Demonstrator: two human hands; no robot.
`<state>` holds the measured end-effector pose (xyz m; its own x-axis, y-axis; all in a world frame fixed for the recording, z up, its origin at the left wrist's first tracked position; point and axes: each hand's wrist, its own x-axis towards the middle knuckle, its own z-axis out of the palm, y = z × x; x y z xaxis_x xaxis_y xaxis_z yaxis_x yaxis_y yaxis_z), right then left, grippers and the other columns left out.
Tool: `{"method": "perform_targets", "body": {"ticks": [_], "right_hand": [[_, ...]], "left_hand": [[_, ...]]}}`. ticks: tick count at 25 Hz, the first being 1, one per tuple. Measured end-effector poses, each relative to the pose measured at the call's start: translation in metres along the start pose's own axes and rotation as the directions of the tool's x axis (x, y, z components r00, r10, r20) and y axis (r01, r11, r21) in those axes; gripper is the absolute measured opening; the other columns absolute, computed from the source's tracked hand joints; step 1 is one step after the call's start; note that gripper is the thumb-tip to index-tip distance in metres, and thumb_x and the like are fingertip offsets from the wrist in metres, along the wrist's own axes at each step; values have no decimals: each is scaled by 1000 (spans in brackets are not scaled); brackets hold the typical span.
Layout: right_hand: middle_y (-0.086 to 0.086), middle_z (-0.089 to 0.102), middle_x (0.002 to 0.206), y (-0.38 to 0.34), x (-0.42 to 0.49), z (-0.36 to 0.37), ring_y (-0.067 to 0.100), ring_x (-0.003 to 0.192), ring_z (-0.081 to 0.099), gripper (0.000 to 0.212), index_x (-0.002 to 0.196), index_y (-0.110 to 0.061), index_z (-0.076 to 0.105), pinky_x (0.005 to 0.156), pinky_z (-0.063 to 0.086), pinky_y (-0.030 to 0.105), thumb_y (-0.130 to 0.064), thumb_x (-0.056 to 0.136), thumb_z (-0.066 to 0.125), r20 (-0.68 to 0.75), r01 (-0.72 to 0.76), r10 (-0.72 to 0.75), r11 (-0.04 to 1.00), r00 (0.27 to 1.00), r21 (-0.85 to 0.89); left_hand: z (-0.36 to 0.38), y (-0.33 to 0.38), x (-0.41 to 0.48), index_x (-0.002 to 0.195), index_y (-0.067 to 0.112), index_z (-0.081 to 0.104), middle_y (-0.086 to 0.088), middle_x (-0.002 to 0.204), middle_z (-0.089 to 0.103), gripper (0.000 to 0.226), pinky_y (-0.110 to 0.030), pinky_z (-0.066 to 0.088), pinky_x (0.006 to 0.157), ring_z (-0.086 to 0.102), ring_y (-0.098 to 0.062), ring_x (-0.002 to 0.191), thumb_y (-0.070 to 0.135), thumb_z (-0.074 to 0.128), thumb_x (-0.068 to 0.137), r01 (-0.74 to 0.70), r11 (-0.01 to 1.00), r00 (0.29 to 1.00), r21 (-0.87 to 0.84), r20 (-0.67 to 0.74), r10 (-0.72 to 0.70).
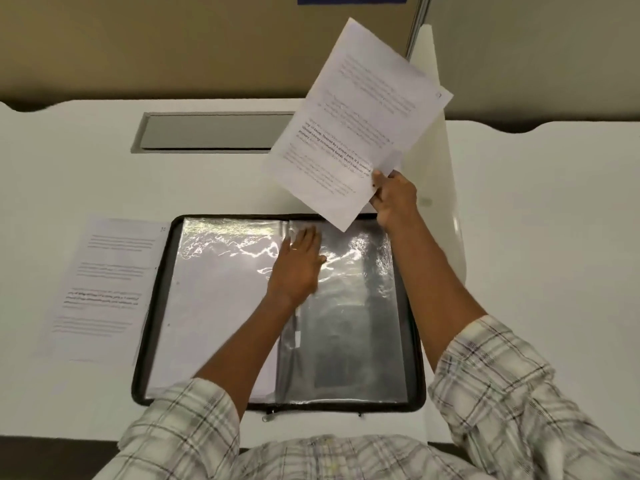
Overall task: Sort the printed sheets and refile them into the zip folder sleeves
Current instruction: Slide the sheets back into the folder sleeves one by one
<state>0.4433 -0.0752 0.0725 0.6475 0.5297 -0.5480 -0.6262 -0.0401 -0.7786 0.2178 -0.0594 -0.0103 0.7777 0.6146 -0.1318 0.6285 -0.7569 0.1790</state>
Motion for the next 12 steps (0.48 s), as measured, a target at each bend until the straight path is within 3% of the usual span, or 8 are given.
{"method": "perform_targets", "body": {"ticks": [1,3,6,10,12], "right_hand": [[9,73,110,-1,2,1,21,98,70,11,96,-12,67,71,63,29,-1,97,65,0,10,-10,1000,1000,13],[11,71,111,-3,7,3,22,99,69,14,90,-13,65,75,63,31,-1,97,65,-14,25,-24,1000,1000,19],[9,71,108,-3,10,7,21,96,69,17,89,-15,62,79,62,33,1,96,65,-18,50,-50,998,999,30],[11,70,112,-1,15,11,20,94,68,13,100,-13,62,78,62,32,0,97,64,-30,96,-96,995,995,-19],[10,70,111,-3,18,11,19,94,67,12,104,-12,64,80,62,33,-1,97,64,-40,114,-116,992,992,-55]], "left_hand": [[1,-1,-2,159,5,30,-14,169,23,64,-50,18,127,19,-30,158,28,55,105,-33,999,999,27,-15,33],[3,-9,-3,148,6,52,-14,157,47,51,-48,29,122,37,-30,150,30,57,103,-103,995,990,-6,-101,101],[-5,-28,1,118,12,73,-6,132,68,33,-43,43,112,58,-27,130,35,69,96,-100,967,971,-235,-235,43],[-20,-44,15,94,18,69,-5,138,63,22,-44,36,118,54,-22,131,33,82,86,-231,898,968,-376,-182,173],[-30,-48,24,89,19,64,-4,130,67,23,-43,31,122,58,-21,124,31,83,84,-279,870,960,-406,-133,245]]}}
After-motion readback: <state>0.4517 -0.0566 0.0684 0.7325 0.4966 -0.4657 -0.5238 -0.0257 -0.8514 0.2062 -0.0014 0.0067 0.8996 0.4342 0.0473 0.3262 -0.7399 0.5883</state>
